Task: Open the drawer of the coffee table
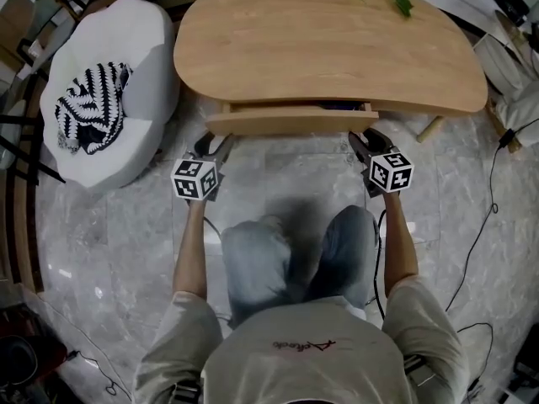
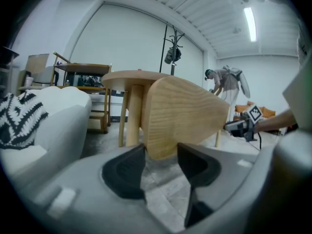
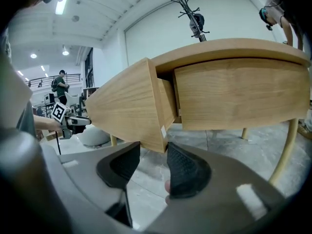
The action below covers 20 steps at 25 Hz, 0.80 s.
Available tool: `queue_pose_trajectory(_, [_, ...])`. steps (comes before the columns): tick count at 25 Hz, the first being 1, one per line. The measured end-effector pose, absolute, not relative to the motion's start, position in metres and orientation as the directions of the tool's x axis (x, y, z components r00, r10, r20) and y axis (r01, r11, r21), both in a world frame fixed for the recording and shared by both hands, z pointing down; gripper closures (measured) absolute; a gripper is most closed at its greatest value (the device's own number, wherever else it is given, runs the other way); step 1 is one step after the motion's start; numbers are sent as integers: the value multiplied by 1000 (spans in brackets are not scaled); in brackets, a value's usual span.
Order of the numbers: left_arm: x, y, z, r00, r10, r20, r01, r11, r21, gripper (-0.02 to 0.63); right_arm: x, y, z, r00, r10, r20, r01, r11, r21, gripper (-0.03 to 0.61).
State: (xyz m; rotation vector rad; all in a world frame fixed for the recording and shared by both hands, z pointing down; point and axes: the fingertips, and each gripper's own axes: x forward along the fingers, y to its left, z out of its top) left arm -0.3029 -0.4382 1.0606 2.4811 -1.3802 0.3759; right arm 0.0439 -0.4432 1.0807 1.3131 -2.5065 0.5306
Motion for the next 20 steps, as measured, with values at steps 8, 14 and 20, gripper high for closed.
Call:
queue_pose_trajectory(8, [-301,-398,1059,493,-789,367,-866,-487,116,413,47,-404,1080,-563,-721,404,-822,539,-183,405])
queue_pose_trajectory(14, [-299,-369,1059,483,-791,376,-871,-476,119,413,49,-377,1079,-569,-710,415,-814,558,-160,411])
queue_pose_trajectory(20, [-300,-348,1059,473,-791,388,-877,-465,121,411,49,-355,1078,-569,-706,422,-812,562,-156,414])
